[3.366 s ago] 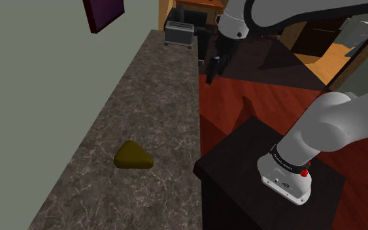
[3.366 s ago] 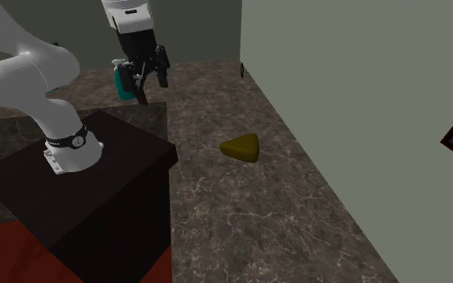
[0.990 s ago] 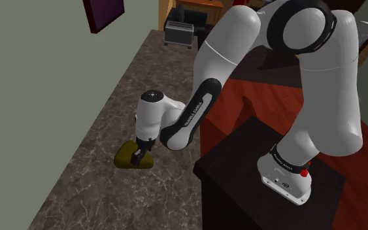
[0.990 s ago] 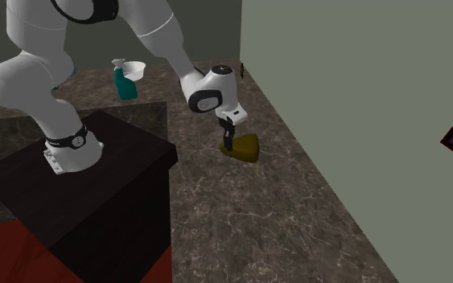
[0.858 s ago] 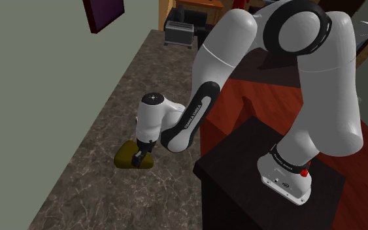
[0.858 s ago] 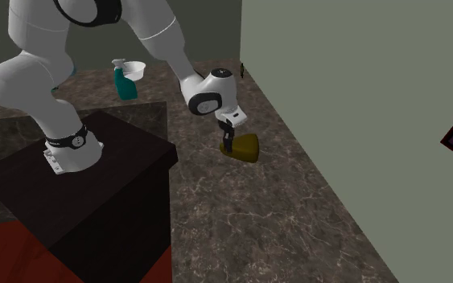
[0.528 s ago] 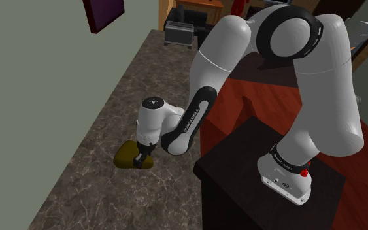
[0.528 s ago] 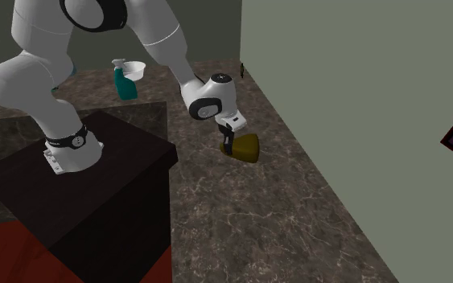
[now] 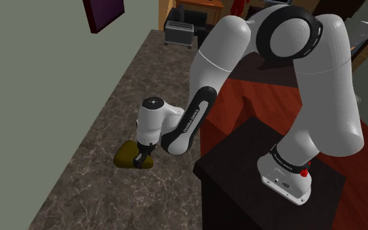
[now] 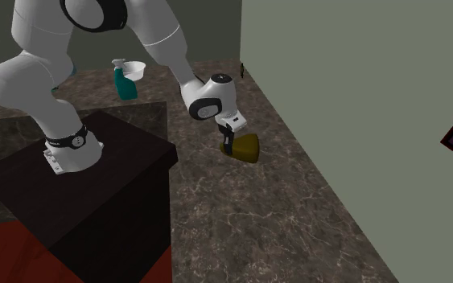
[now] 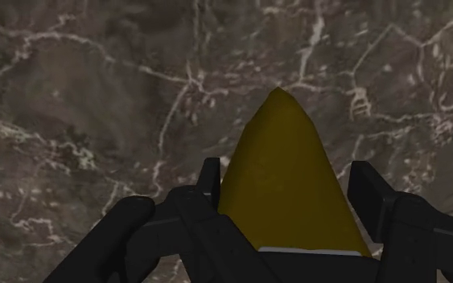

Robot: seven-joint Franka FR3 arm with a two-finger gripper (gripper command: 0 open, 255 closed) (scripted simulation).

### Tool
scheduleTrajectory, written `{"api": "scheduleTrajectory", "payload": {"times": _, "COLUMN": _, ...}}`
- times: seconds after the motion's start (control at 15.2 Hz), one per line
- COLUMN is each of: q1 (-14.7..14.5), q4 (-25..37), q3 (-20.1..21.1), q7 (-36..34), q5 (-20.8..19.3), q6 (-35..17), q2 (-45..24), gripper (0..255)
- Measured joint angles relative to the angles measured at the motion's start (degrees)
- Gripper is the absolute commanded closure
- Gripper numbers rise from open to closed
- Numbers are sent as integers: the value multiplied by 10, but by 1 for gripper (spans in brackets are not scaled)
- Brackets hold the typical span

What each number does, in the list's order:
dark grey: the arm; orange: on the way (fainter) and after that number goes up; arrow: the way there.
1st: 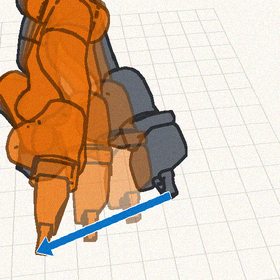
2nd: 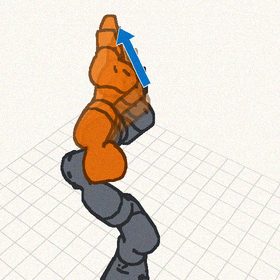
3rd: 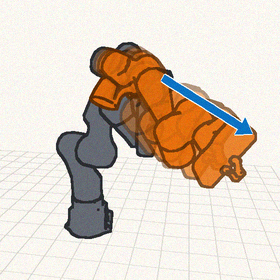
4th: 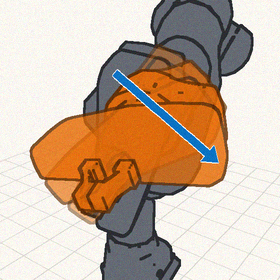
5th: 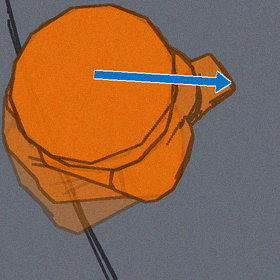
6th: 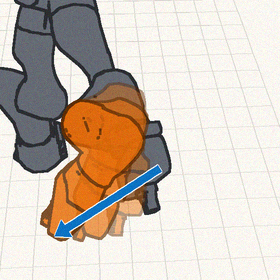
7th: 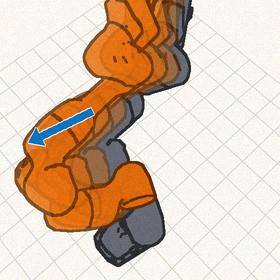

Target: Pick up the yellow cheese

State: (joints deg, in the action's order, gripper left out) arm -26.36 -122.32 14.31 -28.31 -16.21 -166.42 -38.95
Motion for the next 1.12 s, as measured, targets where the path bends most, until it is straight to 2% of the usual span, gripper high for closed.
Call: {"api": "scheduleTrajectory", "payload": {"times": 1.12, "q1": 47, "q4": -34, "q3": 58, "q7": 24, "q5": 39, "q6": 75, "q2": 106, "gripper": 255}}
